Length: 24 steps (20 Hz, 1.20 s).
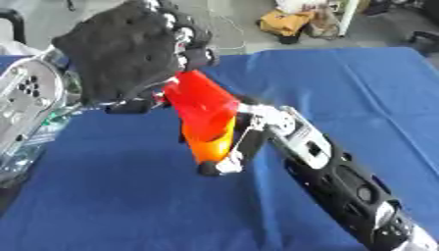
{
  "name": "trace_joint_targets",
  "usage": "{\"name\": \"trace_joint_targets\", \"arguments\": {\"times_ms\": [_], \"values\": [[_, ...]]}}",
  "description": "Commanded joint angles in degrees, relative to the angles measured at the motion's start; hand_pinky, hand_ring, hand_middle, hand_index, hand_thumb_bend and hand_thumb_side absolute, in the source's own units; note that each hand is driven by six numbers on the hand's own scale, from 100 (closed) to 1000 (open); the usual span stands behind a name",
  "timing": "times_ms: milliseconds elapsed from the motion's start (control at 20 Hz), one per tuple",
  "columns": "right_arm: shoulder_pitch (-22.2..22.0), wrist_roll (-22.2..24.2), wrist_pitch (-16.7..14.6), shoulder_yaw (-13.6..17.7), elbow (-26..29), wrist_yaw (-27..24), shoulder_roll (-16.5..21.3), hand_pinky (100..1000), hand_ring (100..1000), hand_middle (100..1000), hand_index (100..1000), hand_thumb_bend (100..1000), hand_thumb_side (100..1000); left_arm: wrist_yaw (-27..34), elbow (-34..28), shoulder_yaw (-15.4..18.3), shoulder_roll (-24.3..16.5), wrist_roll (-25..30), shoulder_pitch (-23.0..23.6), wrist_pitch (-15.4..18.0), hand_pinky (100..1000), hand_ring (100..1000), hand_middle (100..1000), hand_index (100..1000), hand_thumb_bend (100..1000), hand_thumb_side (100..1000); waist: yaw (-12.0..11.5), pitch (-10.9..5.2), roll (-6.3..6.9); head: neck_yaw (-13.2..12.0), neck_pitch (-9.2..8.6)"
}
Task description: Pour the contents of one cup into another cup.
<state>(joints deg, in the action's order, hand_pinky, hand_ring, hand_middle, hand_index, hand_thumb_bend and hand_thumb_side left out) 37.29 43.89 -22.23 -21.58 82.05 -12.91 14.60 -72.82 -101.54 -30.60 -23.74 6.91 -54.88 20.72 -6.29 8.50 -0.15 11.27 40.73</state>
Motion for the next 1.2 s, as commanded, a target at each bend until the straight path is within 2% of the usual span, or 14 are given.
{"name": "trace_joint_targets", "arguments": {"times_ms": [50, 250, 450, 600, 750, 850, 1000, 1050, 1100, 1150, 1200], "values": [[0.8, 2.8, -2.9, 0.6, 1.2, -0.4, 0.7, 255, 388, 307, 616, 100, 100, -0.6, -1.1, 2.1, -1.3, -0.8, -0.7, -1.0, 444, 464, 480, 713, 747, 100, -0.1, -1.05, 0.04, 0.2, -0.44], [0.7, 2.7, -2.8, 0.7, 1.1, -0.4, 0.7, 255, 388, 307, 616, 100, 100, -0.4, -2.0, 3.9, -1.9, -1.7, 0.1, -3.0, 420, 454, 478, 714, 721, 100, -0.2, -1.04, 0.05, 0.3, -0.48], [0.7, 2.7, -2.8, 0.8, 1.1, -0.3, 0.7, 255, 388, 307, 615, 100, 100, 1.6, -1.9, 5.6, -2.1, -2.4, 1.3, -5.7, 371, 424, 465, 717, 648, 100, -0.3, -1.01, 0.08, 0.4, -0.52], [0.6, 2.6, -2.8, 0.8, 1.0, -0.3, 0.7, 254, 388, 306, 615, 100, 100, 4.3, -0.5, 7.2, -1.7, -3.2, 2.5, -8.4, 305, 374, 445, 725, 536, 100, -0.3, -0.96, 0.01, 0.5, -0.60], [0.5, 2.6, -2.8, 1.0, 0.9, -0.2, 0.7, 254, 388, 306, 615, 100, 100, 7.2, 2.6, 9.2, -0.4, -5.1, 4.3, -11.3, 210, 295, 396, 735, 324, 100, -0.3, -0.89, -0.07, 0.5, -0.69], [0.5, 2.5, -2.8, 1.1, 0.7, -0.1, 0.7, 254, 388, 306, 615, 100, 100, 9.1, 5.0, 10.0, 0.5, -6.8, 5.2, -13.2, 199, 287, 389, 737, 298, 100, -0.3, -0.88, -0.09, 0.5, -0.72], [0.5, 2.5, -2.9, 1.1, 0.6, 0.0, 0.7, 254, 388, 306, 615, 100, 100, 12.2, 5.5, 9.0, 0.3, -8.1, 5.1, -16.4, 199, 287, 389, 737, 298, 100, -0.3, -0.88, -0.06, 0.4, -0.73], [0.2, 2.2, -2.7, 1.6, 0.1, 0.3, 1.1, 257, 390, 306, 616, 100, 102, 13.2, 5.9, 9.2, 0.7, -8.3, 5.6, -17.3, 159, 252, 366, 758, 157, 100, -0.5, -0.73, -0.09, 0.6, -0.83], [0.1, 1.7, -2.8, 2.2, -0.7, 0.9, 1.4, 257, 390, 306, 616, 100, 102, 14.1, 6.6, 9.9, 1.1, -8.8, 6.5, -18.2, 159, 252, 366, 758, 157, 100, -0.5, -0.74, -0.03, 0.6, -0.79], [0.0, 1.0, -2.9, 3.0, -1.7, 1.6, 1.7, 264, 398, 307, 618, 100, 104, 14.9, 7.0, 10.3, 1.2, -9.4, 7.6, -19.1, 160, 248, 364, 762, 260, 285, -0.5, -0.74, 0.06, 0.5, -0.76], [-0.1, 0.3, -3.3, 3.8, -2.8, 2.4, 2.0, 269, 404, 308, 619, 100, 103, 15.8, 6.7, 10.3, 1.1, -10.0, 8.6, -19.9, 168, 251, 366, 764, 334, 377, -0.4, -0.75, 0.14, 0.5, -0.73]]}}
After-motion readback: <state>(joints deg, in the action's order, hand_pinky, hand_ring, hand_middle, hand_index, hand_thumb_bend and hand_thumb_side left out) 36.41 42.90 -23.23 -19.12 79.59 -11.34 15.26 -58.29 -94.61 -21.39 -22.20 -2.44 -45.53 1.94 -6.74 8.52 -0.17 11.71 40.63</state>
